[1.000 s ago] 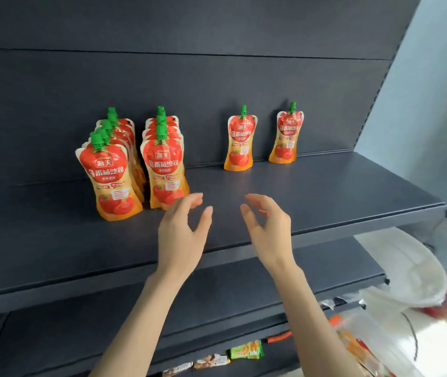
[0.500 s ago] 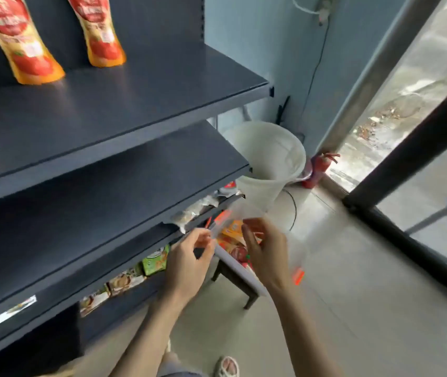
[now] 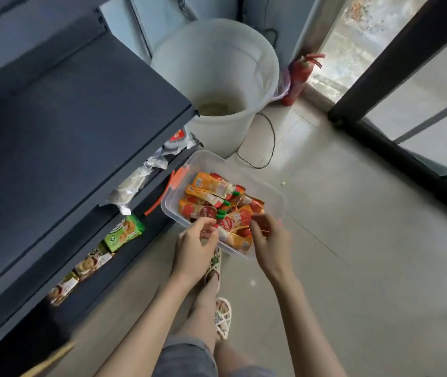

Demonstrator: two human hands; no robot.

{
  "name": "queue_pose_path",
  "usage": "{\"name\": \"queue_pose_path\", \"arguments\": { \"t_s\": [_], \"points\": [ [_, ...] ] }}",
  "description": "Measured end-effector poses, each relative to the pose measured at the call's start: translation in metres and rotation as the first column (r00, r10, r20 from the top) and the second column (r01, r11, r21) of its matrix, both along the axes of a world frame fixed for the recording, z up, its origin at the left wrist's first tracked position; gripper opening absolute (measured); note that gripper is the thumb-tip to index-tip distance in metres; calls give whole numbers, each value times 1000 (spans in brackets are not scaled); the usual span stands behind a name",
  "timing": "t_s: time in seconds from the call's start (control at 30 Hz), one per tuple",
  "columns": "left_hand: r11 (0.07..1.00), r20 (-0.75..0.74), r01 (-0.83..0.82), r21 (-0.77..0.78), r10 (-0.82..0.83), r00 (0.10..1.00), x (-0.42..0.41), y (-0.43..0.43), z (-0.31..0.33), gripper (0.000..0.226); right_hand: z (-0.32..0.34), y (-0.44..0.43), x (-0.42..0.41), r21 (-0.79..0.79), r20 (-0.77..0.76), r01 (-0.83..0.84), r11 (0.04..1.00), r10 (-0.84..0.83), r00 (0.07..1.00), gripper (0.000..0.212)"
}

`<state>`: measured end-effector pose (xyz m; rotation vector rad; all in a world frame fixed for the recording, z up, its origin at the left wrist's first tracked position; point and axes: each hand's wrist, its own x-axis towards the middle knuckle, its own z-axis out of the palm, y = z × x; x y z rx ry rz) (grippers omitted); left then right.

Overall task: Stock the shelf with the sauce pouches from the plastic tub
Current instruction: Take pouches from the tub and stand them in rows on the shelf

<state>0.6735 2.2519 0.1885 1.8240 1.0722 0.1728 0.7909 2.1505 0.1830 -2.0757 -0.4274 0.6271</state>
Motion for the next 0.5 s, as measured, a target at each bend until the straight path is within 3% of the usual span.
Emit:
{"name": "queue_pose_path", "arguments": {
  "t_s": [0.33,0.5],
  "points": [
    [984,-260,20,-178,-66,963,88,80,-180,19,-166,52,76,-239,-220,55,969,-109,969,10],
    [948,-366,-210,-239,113,924,116,103,-269,30,-245,77,94,-312,-275,75,947,-165,947,11]
  ]
}}
